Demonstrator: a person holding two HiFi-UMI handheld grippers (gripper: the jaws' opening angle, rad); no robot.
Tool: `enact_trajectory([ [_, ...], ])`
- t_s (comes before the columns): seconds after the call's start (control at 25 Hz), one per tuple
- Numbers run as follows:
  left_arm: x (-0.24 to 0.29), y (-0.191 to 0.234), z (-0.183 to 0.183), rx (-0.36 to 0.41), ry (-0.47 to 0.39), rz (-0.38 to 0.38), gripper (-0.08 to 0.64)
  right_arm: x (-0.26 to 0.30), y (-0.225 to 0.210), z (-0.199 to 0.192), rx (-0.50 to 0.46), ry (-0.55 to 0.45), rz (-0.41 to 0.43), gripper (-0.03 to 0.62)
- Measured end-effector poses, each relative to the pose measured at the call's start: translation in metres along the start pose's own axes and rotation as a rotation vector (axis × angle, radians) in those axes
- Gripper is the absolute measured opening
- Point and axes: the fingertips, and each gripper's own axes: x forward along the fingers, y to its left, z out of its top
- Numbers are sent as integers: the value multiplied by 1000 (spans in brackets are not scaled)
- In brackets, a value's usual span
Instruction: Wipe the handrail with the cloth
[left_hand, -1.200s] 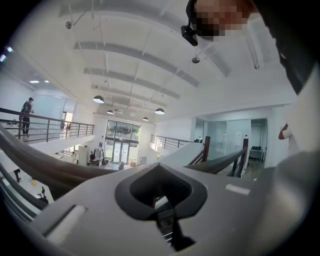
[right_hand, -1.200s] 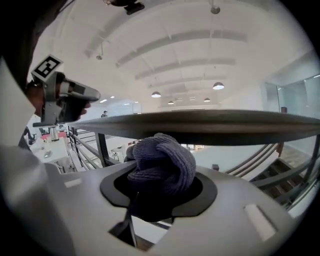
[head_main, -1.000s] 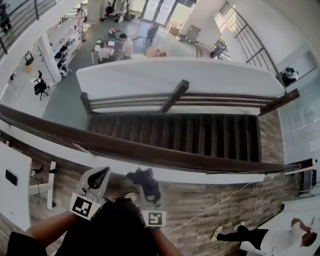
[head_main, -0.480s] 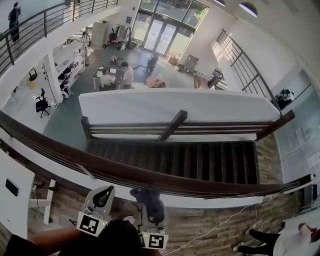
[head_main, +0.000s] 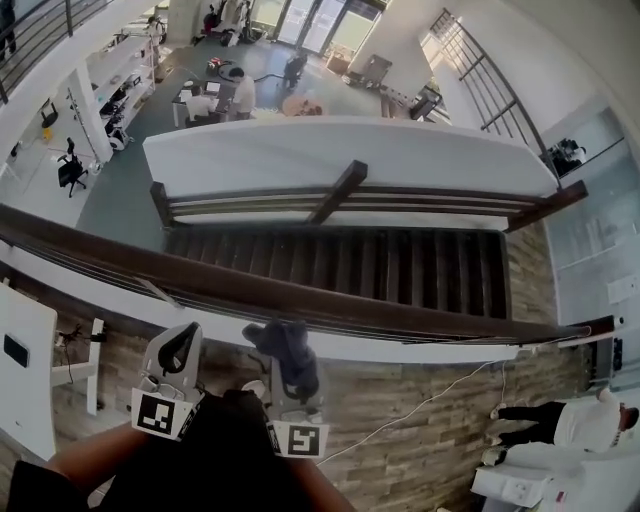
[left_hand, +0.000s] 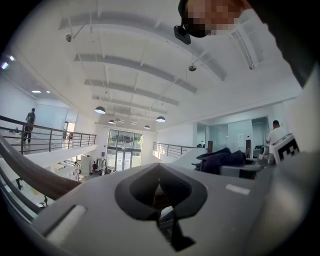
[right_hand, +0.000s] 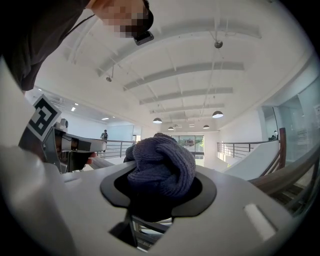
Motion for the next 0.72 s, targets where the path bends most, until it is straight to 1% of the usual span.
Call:
enact_trajectory([
  [0.12,-1,1,5,-10,-2,-2,0,2,3,5,19,-5,-1,170],
  [0.24,0,2,6,-8,-10,-13,0,4,2,6,9,-14,-10,170],
  [0.32,2,-1,8,-18,-9,-22,0,6,3,12,20,-31,-14,170],
  [0.44,4,1,8,1,0,-36,0,10,6,18,25,-37,-8,170],
  [0.6,8,6,9,-18,-1,-24,0,14,8,18,10,-23,1,167],
  [0.72,10,6,10,-6,1,-25,0,15,6,22,13,-24,-3,167],
])
